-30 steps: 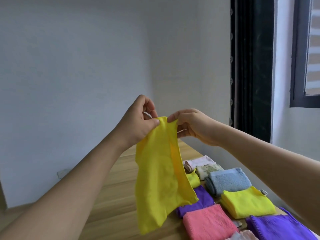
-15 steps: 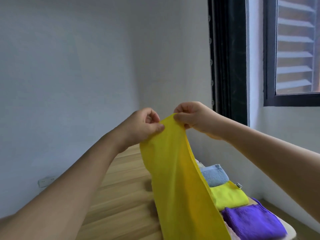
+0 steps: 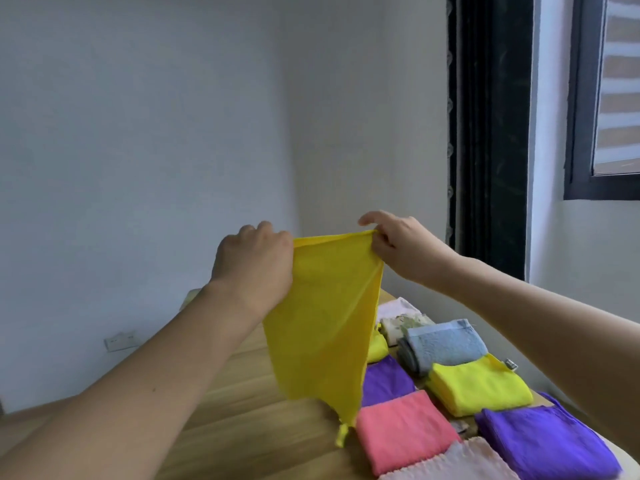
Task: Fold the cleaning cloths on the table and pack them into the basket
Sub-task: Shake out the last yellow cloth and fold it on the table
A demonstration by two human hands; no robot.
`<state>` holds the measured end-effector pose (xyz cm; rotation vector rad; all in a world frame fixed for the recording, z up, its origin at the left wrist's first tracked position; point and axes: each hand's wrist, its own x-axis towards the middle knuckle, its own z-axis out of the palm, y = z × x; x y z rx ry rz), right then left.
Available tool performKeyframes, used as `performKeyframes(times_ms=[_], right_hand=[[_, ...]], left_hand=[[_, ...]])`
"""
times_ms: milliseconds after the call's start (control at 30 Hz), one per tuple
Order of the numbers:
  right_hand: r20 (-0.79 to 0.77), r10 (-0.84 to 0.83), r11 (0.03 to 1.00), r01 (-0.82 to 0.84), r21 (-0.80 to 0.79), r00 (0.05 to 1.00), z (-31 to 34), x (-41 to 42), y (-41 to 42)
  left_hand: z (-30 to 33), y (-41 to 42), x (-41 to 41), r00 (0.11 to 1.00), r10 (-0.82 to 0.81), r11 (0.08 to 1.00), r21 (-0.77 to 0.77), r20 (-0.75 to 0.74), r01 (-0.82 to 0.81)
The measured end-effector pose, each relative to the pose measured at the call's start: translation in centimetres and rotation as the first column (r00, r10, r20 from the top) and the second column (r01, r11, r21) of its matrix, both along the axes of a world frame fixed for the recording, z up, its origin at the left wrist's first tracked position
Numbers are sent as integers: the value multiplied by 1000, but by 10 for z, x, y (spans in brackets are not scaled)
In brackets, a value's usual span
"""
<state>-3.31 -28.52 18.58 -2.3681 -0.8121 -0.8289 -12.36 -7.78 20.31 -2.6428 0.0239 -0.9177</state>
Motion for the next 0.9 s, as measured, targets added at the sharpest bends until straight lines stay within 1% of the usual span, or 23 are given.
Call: performKeyframes(times_ms=[100, 167, 267, 300, 333, 367, 400, 433, 467, 500, 567, 600, 667, 700, 767, 800, 833, 867, 900], right_hand=[[-51, -57, 994, 52, -96, 997, -4, 14, 21], [-93, -78, 992, 68, -107, 993, -6, 18, 38], [-247, -49, 998, 60, 36, 968, -12, 29, 68], [-350, -26, 995, 56, 77, 936, -14, 34, 79], [-442, -16, 995, 56, 78, 897, -18, 38, 88], [-530, -35, 994, 85, 70, 847, -21, 41, 96], [-618, -11, 990, 95, 102, 786, -24, 43, 103], [-676, 57, 978, 96, 187, 735, -27, 43, 107], [-722, 94, 965, 117, 236, 685, -30, 45, 112], [-739, 112, 962, 114, 249, 665, -33, 49, 118], [-719, 137, 962, 82, 260, 682, -36, 60, 128], [-660, 108, 974, 53, 218, 744, -39, 68, 133], [-467, -13, 995, 56, 78, 884, -44, 88, 142], [-349, -62, 997, 75, 25, 935, -46, 97, 145], [-98, -92, 995, 87, -51, 991, -49, 105, 147], [7, -73, 995, 73, -72, 997, -50, 106, 147], [76, -46, 995, 52, -81, 996, -51, 106, 145], [105, -6, 995, 17, -103, 995, -52, 104, 142], [76, 40, 989, -29, -147, 996, -56, 101, 138]], left_hand=[[-4, 13, 7, 999, 38, 996, -80, 21, -36], [-6, 23, 13, 997, 72, 991, -116, -21, -74], [-11, 39, 28, 983, 129, 976, -156, -130, -149], [-13, 44, 35, 977, 142, 971, -167, -159, -169], [-16, 50, 42, 972, 146, 967, -182, -186, -180], [-19, 56, 49, 966, 145, 961, -202, -214, -189], [-24, 63, 57, 962, 137, 955, -228, -238, -192], [-29, 69, 65, 959, 122, 948, -256, -256, -189], [-35, 76, 73, 956, 106, 942, -280, -273, -185], [-42, 84, 81, 954, 92, 940, -292, -284, -178], [-53, 96, 94, 964, 77, 948, -281, -256, -150], [-57, 103, 100, 975, 70, 956, -266, -209, -125], [-60, 115, 110, 996, 40, 976, -208, -80, -56], [-59, 122, 114, 1000, 14, 985, -172, -19, -17], [-56, 134, 118, 995, -74, 986, -145, 65, 83], [-54, 139, 118, 989, -131, 975, -172, 75, 142], [-54, 144, 116, 983, -175, 958, -222, 58, 184], [-55, 148, 114, 980, -200, 938, -287, 12, 195], [-59, 152, 111, 976, -209, 917, -360, -63, 173]])
